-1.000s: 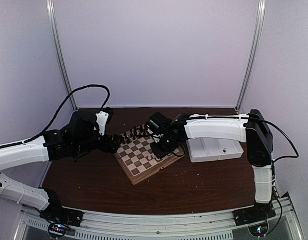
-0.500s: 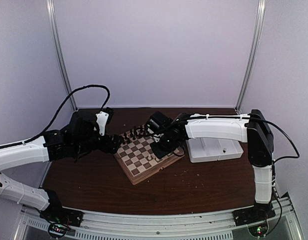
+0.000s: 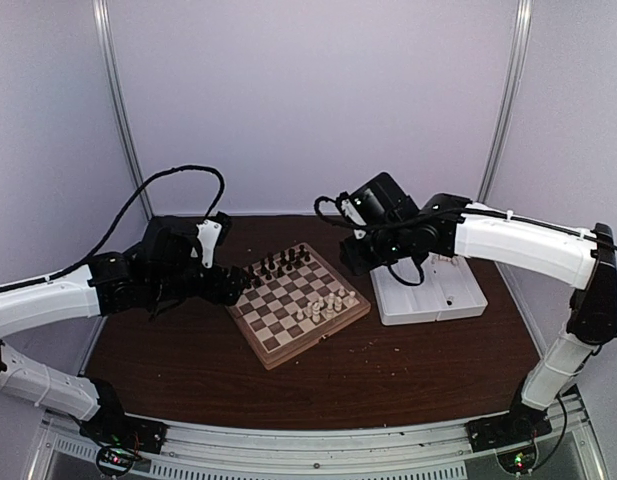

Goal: Set up the chess pieces on the board
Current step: Pick up the chess piece from the storage box.

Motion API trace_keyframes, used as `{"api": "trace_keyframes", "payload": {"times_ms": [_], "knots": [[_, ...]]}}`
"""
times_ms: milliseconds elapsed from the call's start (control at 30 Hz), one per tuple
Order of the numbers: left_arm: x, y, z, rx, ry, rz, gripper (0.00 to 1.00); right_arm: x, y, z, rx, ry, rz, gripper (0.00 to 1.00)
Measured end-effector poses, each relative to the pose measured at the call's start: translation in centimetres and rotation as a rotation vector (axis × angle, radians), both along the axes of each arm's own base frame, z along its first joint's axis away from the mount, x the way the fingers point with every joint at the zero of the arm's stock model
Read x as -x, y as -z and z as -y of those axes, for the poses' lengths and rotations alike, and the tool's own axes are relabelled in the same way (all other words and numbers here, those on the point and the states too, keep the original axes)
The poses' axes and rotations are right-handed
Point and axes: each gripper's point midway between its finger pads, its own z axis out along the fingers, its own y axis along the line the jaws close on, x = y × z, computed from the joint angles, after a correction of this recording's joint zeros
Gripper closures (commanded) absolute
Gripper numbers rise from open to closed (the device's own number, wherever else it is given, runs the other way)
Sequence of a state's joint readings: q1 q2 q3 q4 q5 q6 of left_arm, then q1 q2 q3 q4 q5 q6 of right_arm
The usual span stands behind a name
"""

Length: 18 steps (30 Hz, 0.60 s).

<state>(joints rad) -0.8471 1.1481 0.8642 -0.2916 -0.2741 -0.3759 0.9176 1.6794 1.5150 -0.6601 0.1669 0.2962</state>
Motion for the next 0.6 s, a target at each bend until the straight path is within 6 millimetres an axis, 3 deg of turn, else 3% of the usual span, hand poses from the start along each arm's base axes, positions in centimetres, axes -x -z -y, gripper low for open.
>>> {"api": "trace_keyframes", "payload": {"times_ms": [167,400,533,600], "knots": [[-0.5,-0.4,1.3,0.005,0.014,-0.047,0.03,-2.7,1.2,7.2,0.026,0.164,-0.004,0.59],[-0.6,-1.5,2.7,0.03,0.047,-0.072,0.03,-4.7,3.7,17.1,0.015,0.386,-0.054,0.6],[-0.6,-1.6,2.8,0.037,0.053,-0.07,0.02,-5.7,4.2,21.4,-0.01,0.502,-0.058,0.61],[-0.7,-1.8,3.0,0.045,0.053,-0.061,0.02,-5.9,4.5,22.7,-0.026,0.538,-0.06,0.62]]}}
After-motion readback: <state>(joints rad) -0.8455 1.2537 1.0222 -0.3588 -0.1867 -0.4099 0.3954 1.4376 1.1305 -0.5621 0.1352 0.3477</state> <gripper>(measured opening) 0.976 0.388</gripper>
